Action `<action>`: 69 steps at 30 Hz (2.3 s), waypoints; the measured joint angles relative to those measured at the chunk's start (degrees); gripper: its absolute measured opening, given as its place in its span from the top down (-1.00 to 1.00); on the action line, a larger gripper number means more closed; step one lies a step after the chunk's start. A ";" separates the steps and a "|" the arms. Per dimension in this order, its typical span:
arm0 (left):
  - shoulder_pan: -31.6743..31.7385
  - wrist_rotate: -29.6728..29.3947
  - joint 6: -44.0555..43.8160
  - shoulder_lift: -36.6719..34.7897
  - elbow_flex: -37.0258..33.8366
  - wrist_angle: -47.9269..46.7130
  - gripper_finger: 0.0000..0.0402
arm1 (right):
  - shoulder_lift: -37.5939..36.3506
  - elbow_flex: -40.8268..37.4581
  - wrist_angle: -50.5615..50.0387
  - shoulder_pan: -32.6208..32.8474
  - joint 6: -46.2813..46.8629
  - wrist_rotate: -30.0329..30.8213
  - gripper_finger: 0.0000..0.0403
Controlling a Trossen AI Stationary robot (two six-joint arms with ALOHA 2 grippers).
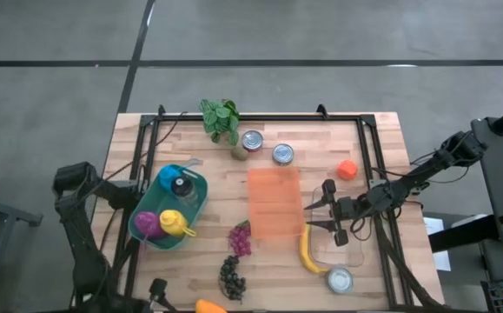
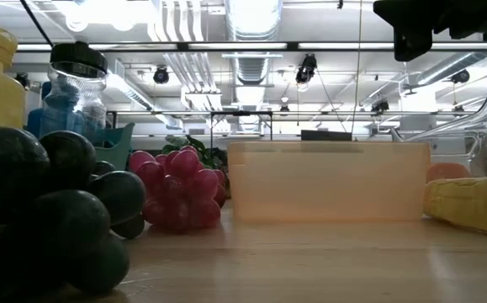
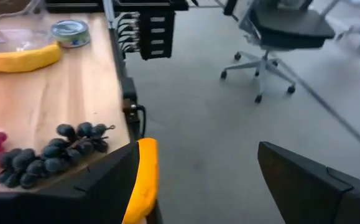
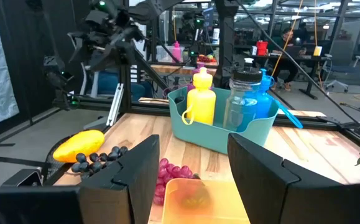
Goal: Pick & Place Food Item
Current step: Adjust the green bin
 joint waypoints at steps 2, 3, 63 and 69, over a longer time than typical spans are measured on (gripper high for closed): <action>0.15 0.02 -0.21 -3.46 -3.44 2.61 -0.65 | 0.00 0.00 -0.01 0.00 0.00 0.00 0.06; 0.19 0.00 -0.18 -5.52 -5.05 3.77 -0.65 | 0.00 0.00 -0.02 0.00 0.00 0.00 0.06; 0.37 -9.59 5.40 0.07 -16.59 26.27 -0.64 | 0.00 0.00 0.01 0.00 0.00 -0.01 0.06; 0.37 -6.28 -1.62 -12.50 -16.57 11.57 -0.64 | 0.00 0.00 0.00 0.00 0.00 0.00 0.06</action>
